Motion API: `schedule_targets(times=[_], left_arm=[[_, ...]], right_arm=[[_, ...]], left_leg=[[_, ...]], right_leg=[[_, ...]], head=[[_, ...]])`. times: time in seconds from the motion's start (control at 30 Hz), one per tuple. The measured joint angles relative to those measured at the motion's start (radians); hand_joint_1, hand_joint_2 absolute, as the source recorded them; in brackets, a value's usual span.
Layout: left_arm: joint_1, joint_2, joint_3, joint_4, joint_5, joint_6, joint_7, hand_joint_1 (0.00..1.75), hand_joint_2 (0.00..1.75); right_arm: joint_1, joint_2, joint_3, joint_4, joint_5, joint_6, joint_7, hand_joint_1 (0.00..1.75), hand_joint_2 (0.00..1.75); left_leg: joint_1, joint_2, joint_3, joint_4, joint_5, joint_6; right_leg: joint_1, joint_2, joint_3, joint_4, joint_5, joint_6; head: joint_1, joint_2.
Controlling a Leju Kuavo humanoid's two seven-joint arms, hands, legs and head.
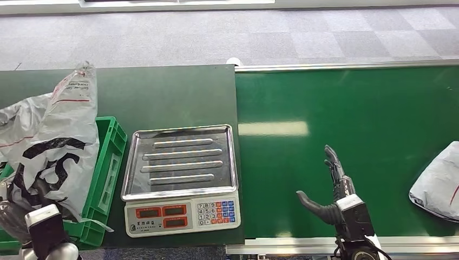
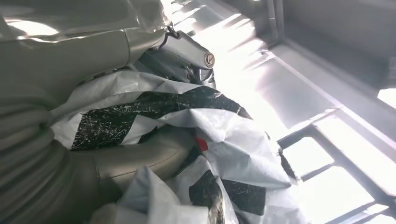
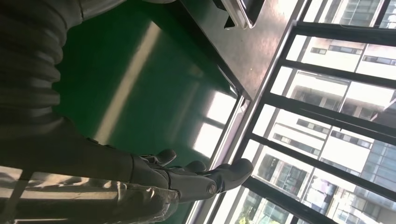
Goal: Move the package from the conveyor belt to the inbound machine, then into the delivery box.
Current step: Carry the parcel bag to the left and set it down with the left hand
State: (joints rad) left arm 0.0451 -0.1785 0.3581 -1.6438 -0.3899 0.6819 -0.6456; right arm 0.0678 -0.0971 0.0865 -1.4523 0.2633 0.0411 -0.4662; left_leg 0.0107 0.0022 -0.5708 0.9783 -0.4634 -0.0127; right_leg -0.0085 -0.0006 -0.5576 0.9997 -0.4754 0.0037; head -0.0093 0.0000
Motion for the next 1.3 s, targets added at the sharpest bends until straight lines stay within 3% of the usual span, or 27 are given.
schedule_targets(times=[0.23, 0.73, 0.77, 0.8, 0.9, 0.93, 1.3], left_arm=[[-0.025, 0.008, 0.056, 0.109, 0.022, 0.000, -0.010, 1.71, 1.75], [-0.047, 0.013, 0.107, 0.175, 0.024, 0.000, 0.001, 1.69, 1.75], [-0.049, 0.014, 0.114, 0.180, 0.026, 0.000, -0.001, 1.62, 1.75], [-0.052, 0.014, 0.121, 0.184, 0.029, 0.000, -0.004, 1.32, 1.75], [-0.059, 0.016, 0.139, 0.195, 0.034, 0.000, -0.010, 0.12, 1.75], [-0.061, 0.016, 0.145, 0.198, 0.033, 0.000, -0.011, 0.00, 1.75], [-0.095, 0.008, 0.249, 0.217, -0.016, 0.000, -0.048, 0.00, 1.75]], right_arm=[[0.005, 0.002, -0.001, -0.004, 0.001, 0.000, 0.000, 0.00, 1.75], [0.007, 0.004, -0.001, -0.006, 0.002, 0.000, 0.000, 0.00, 1.75], [0.007, 0.004, -0.001, -0.006, 0.002, 0.000, 0.000, 0.00, 1.75], [0.007, 0.004, -0.001, -0.006, 0.002, 0.000, 0.000, 0.00, 1.75], [0.008, 0.004, -0.001, -0.008, 0.003, 0.000, 0.001, 0.00, 1.75], [0.008, 0.004, -0.001, -0.009, 0.004, 0.000, 0.001, 0.00, 1.75], [0.023, 0.006, -0.002, -0.026, 0.009, 0.000, 0.004, 0.00, 1.75]], left_leg=[[0.000, 0.000, 0.000, 0.000, 0.000, 0.000], [0.000, 0.000, 0.000, 0.000, 0.000, 0.000], [0.000, 0.000, 0.000, 0.000, 0.000, 0.000], [0.000, 0.000, 0.000, 0.000, 0.000, 0.000], [0.000, 0.000, 0.000, 0.000, 0.000, 0.000], [0.000, 0.000, 0.000, 0.000, 0.000, 0.000], [0.000, 0.000, 0.000, 0.000, 0.000, 0.000]], right_leg=[[0.000, 0.000, 0.000, 0.000, 0.000, 0.000], [0.000, 0.000, 0.000, 0.000, 0.000, 0.000], [0.000, 0.000, 0.000, 0.000, 0.000, 0.000], [0.000, 0.000, 0.000, 0.000, 0.000, 0.000], [0.000, 0.000, 0.000, 0.000, 0.000, 0.000], [0.000, 0.000, 0.000, 0.000, 0.000, 0.000], [0.000, 0.000, 0.000, 0.000, 0.000, 0.000]], head=[[0.000, 0.000], [0.000, 0.000], [0.000, 0.000], [0.000, 0.000], [0.000, 0.000], [0.000, 0.000], [0.000, 0.000]])
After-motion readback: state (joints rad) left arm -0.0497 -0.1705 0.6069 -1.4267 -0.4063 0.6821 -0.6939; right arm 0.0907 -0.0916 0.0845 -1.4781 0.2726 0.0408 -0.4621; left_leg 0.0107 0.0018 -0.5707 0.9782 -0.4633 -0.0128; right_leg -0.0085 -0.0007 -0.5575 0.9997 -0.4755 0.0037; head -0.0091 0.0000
